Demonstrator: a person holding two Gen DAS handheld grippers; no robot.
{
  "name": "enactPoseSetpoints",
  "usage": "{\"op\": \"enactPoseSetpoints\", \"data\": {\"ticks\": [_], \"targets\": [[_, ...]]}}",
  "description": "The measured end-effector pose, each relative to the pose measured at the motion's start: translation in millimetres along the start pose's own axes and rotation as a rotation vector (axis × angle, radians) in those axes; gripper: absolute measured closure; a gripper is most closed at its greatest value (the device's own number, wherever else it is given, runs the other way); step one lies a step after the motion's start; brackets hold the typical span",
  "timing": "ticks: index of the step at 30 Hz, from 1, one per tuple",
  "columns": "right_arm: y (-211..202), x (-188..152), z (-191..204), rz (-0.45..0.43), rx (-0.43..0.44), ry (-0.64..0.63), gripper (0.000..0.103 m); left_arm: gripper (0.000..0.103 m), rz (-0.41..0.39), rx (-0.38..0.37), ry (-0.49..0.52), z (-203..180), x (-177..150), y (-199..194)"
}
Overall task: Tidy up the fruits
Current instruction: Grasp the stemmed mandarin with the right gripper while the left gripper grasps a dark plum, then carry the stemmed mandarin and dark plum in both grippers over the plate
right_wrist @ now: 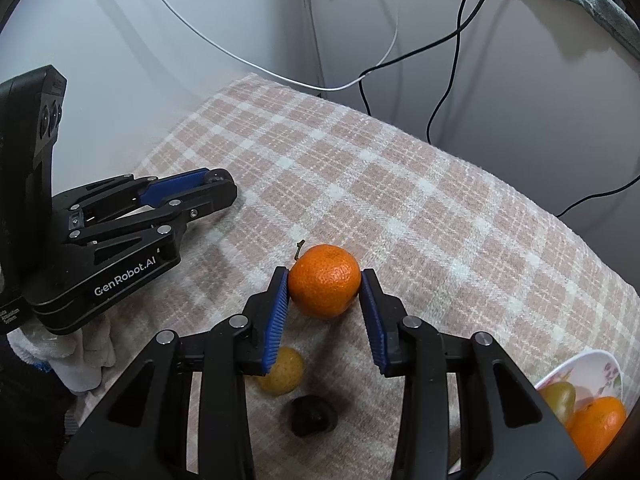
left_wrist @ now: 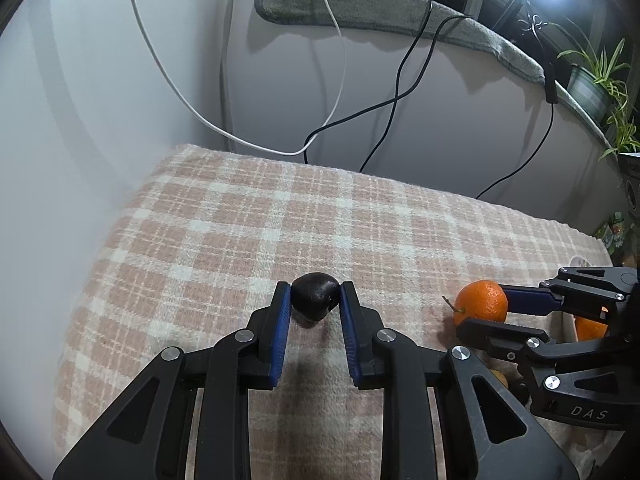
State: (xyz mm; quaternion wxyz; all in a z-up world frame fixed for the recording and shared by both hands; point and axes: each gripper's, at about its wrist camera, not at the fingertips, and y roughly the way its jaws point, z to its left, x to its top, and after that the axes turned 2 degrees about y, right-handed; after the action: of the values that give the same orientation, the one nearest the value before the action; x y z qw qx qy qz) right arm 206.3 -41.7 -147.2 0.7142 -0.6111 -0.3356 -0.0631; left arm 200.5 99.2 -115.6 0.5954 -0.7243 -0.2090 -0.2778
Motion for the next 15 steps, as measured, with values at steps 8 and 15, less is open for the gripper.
{"op": "enactPoseSetpoints", "data": {"ticks": [8,15], "targets": [[-29.1,-8.5,2.4,-0.050,0.025,-0.002,0.066,0.080,-0.033,-0.020,-0.001,-9.7,-6.6,-26.1],[-58.1,-23.4,-1.6,-0.089,0.041,0.005,0.066,0.080,-0.060,-0.045,0.018,-30.0,-11.6,-47.6]]}}
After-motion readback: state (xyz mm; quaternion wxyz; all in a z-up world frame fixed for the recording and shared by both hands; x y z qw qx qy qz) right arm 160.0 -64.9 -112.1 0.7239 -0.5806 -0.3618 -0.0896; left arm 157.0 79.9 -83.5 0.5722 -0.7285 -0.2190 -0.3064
